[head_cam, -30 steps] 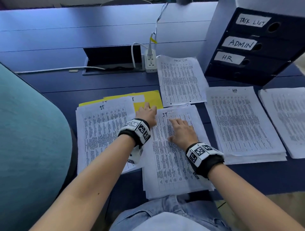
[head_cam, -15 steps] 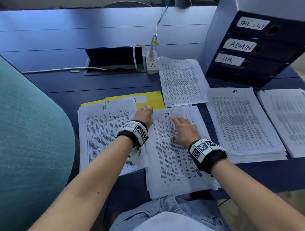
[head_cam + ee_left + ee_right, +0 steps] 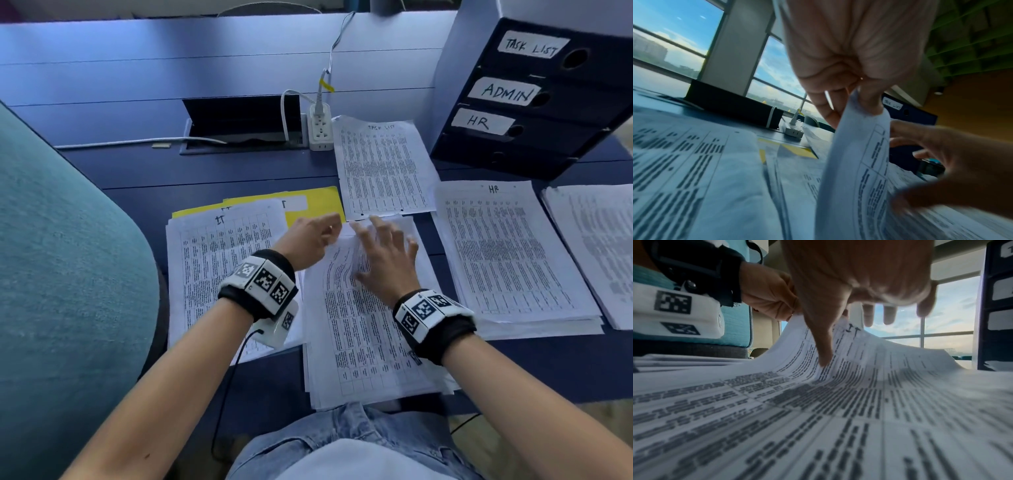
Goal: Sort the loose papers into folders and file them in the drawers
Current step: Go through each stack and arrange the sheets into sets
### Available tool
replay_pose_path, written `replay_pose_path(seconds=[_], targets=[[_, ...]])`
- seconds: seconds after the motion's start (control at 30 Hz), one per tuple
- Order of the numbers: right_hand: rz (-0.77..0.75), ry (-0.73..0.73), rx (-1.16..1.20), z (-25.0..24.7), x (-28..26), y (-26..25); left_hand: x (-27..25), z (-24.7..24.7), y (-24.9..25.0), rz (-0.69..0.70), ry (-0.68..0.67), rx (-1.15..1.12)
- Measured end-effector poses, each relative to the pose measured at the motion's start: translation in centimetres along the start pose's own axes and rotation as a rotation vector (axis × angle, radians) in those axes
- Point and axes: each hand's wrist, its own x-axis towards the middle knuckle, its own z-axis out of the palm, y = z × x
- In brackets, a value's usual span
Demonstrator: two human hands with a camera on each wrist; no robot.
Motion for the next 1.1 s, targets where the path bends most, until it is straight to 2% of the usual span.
replay_pose_path(seconds=[0.03,0.13,0.2,0.3,0.37,0.43,0.53,0.63,0.7,0.77,0.87,0.97,1.03,1.1], targets=[[-0.039,0.095,0.0,0.1,0.0,0.0,-0.4,0.0,0.3,0.03,-0.019,-0.016],[-0.169,0.502,0.003,0.8,-0.3,0.2,-1.2,0.2,0.3,0.039,-0.059,-0.171],[-0.218,0.628,0.015,0.7,-0.7,0.5,-1.5,0.2,0.1,0.009,-0.095,-0.273],[-0.228,0.611,0.129,0.0,-0.6,0.9,-2.0,0.5,-0.1,-0.028,-0.098,-0.172],[-0.205,0.564,0.206,-0.6,-0.2,0.9,-1.9,0.8,-0.3,-0.12,0.007,-0.145],[-0.188,0.526,0.251,-1.2,0.5,0.7,-1.6,1.1,-0.6,-0.242,0.092,-0.225],[-0.217,0.513,0.239,-1.7,1.3,0.5,-1.2,1.5,-0.8,-0.354,0.151,-0.365],[-0.261,0.469,0.203,-1.4,1.5,0.4,-0.8,1.7,-1.3,-0.414,0.203,-0.533],[-0.268,0.429,0.196,-1.1,1.3,0.6,-0.9,2.0,-1.9,-0.413,0.224,-0.569],[-0.268,0.398,0.191,-0.8,0.9,0.7,-1.1,2.2,-2.2,-0.389,0.226,-0.583],[-0.27,0.381,0.196,-0.2,0.3,0.9,-1.4,2.3,-2.6,-0.35,0.152,-0.735],[-0.272,0.373,0.231,-0.2,-0.2,1.1,-1.1,2.1,-2.8,-0.385,0.105,-0.815],[-0.329,0.385,0.167,-0.2,-0.7,1.1,-0.8,1.9,-3.1,-0.436,0.067,-0.82],[-0.401,0.371,0.08,0.0,-1.5,1.2,-1.0,1.8,-3.0,-0.424,0.049,-0.846]])
